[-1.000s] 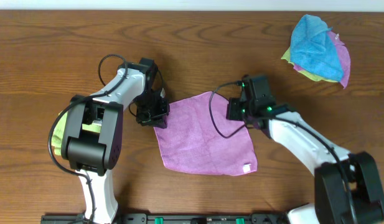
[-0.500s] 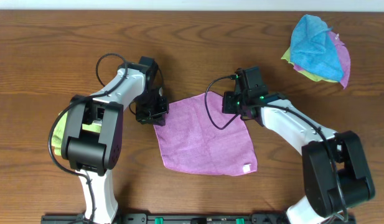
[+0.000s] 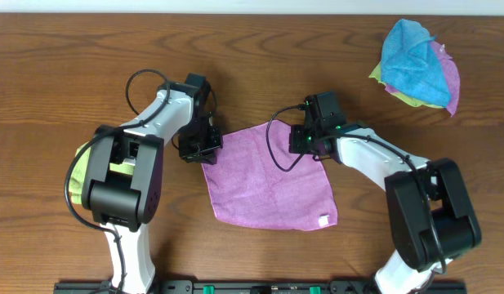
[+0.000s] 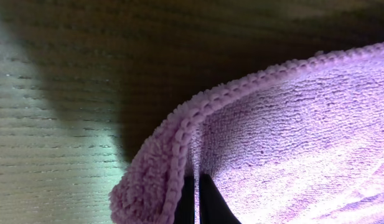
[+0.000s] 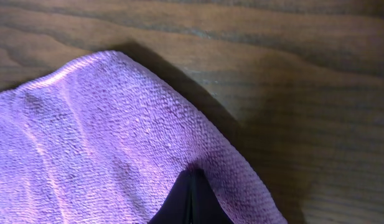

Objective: Fold the cloth

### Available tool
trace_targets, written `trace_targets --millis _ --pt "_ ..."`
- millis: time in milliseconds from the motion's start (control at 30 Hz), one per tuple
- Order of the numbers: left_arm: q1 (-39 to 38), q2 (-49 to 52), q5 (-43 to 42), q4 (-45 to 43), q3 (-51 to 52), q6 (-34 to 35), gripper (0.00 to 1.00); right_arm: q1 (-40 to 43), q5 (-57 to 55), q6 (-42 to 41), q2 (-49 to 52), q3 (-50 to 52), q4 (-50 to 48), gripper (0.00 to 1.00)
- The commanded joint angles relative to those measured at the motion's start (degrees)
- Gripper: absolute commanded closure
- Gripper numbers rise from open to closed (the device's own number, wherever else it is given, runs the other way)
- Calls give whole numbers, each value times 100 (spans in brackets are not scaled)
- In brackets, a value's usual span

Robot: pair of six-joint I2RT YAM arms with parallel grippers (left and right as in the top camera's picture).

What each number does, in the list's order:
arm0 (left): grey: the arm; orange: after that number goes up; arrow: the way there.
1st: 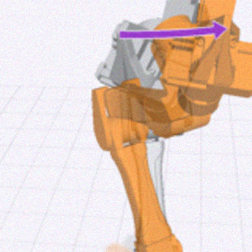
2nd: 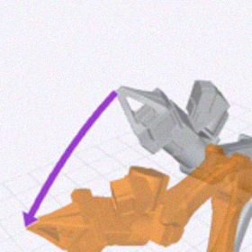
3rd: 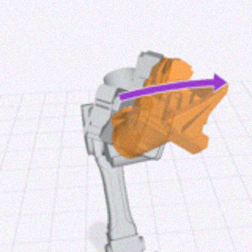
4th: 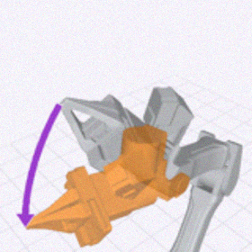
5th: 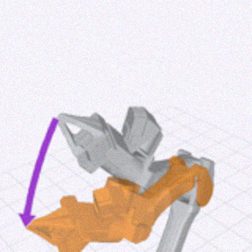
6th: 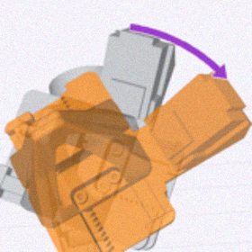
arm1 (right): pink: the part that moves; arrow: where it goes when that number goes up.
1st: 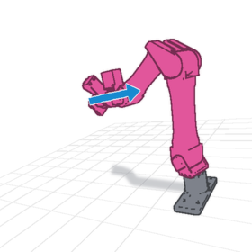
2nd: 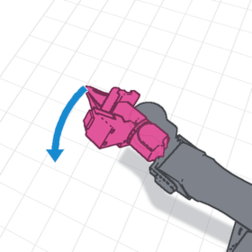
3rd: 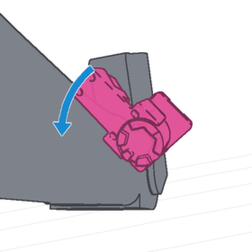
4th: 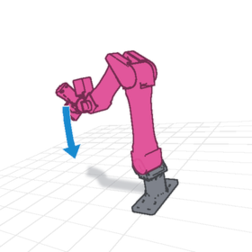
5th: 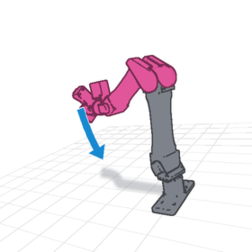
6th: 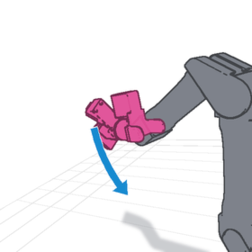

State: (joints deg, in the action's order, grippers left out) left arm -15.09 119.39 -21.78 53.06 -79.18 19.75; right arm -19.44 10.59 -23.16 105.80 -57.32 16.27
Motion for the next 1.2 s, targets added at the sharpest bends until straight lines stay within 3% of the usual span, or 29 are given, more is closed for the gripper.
trace_targets --millis 0,1167 --pt "-48 83 337 -66 -46 87 94 24 55 96 0 -85 -57 99" --pt "-70 116 846 -2297 -44 258 94 63 -1241 74 109 -87 -866 99"
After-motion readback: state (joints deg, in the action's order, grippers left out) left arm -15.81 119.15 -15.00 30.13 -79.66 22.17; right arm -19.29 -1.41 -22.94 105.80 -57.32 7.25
